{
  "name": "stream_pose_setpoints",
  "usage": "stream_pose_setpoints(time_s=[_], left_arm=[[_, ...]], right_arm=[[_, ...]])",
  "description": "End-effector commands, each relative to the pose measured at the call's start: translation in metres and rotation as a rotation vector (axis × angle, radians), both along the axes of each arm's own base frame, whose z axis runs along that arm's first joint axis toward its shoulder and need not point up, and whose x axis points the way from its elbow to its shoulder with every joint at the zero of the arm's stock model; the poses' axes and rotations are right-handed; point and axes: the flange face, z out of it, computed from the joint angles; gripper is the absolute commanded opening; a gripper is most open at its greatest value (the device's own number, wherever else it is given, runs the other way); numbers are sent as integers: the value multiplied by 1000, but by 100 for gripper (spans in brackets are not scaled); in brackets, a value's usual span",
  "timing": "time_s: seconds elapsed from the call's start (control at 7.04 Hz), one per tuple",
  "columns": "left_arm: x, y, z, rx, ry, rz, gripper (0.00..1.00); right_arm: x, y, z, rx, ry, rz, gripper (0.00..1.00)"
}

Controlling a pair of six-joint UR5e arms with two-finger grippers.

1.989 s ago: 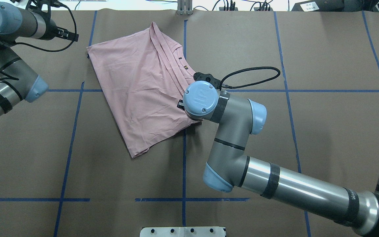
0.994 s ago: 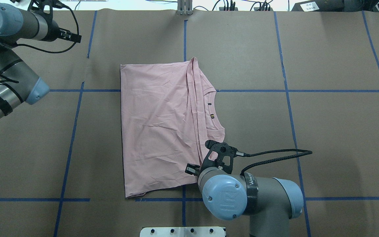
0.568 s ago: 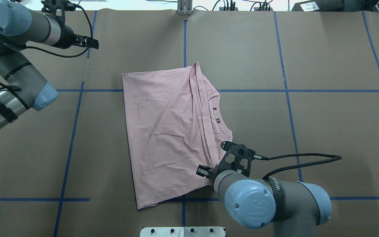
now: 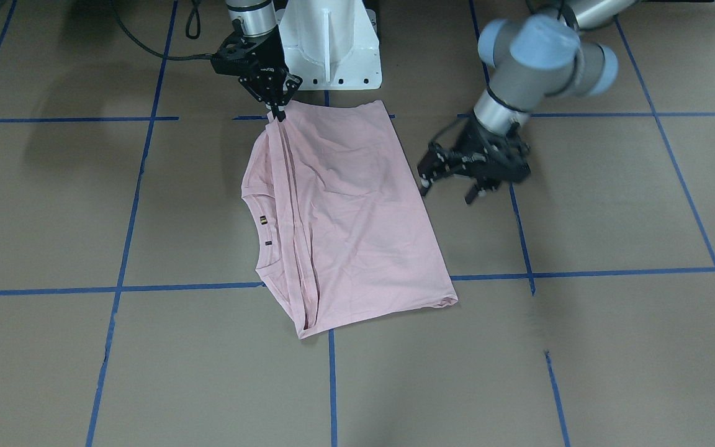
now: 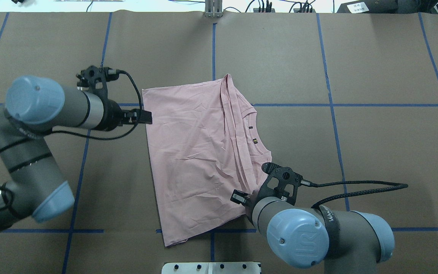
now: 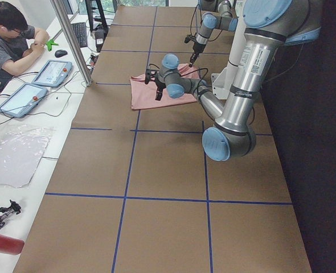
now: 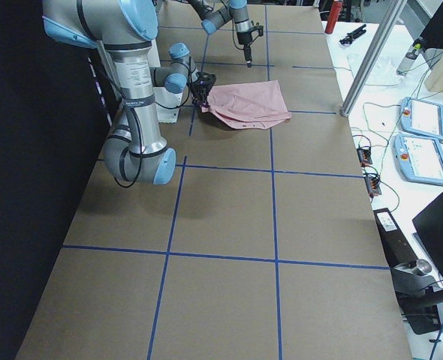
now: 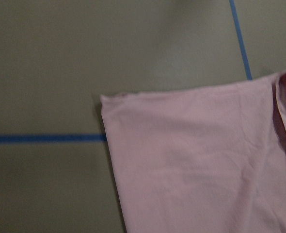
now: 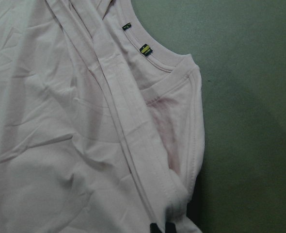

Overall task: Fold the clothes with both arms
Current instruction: 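Move the left gripper down to the shirt's corner nearest the robot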

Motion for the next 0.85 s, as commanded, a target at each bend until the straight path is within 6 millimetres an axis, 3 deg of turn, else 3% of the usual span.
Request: stream_pose_setpoints(time_s=[0.0,0.14,0.28,0.43,0.71], left_arm=[[45,112,-13,-194,65,-46,100],[74,159,-10,-279,76,-87,85],[95,196,-4,-367,47,-118,59],[109,222,2,-409,-13,-111,53],[118,235,5,-411,-43,-93,53]], right_arm=[[0,-2,1,0,4,4,0],[1,-3,2,0,6,7,0],[1,-4,1,0,4,9,0],[2,-6,2,0,6,13,0],[2,-7,2,1,6,17,0]])
